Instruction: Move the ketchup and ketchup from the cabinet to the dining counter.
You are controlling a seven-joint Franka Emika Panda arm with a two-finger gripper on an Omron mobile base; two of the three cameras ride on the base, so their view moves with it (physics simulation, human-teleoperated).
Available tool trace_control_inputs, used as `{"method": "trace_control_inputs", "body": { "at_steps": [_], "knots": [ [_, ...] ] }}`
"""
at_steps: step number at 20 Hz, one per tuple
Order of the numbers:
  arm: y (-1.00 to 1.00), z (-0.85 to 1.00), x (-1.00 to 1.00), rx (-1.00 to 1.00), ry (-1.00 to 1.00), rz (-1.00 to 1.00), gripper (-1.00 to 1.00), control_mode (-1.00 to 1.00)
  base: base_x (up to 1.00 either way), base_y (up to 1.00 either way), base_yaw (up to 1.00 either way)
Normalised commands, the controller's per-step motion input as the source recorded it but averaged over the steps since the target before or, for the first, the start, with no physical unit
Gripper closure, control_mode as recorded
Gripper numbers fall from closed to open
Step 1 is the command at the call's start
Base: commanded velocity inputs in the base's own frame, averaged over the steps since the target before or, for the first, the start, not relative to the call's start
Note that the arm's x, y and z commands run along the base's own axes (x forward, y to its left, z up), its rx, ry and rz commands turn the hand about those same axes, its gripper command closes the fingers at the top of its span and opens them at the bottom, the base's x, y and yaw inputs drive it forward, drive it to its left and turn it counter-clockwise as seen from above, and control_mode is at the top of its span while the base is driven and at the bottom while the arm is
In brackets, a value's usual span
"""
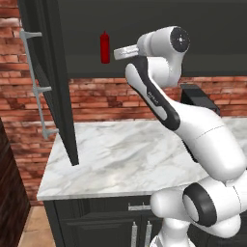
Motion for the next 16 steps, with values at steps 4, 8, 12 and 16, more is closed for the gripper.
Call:
{"method": "trace_control_inputs", "body": {
  "at_steps": [4,8,12,16],
  "knots": [
    [0.01,0.0,0.48,0.07,0.03,0.0,-1.0,-1.0,0.0,0.0,0.0],
    [0.02,0.0,0.47,0.09,0.09,0.0,-1.0,-1.0,0.0,0.0,0.0],
    [0.08,0.0,0.33,0.06,0.07,0.0,-1.0,-1.0,0.0,0.0,0.0],
    [0.22,-0.02,0.25,0.0,0.01,0.0,-1.0,-1.0,0.0,0.0,0.0]
  ]
}}
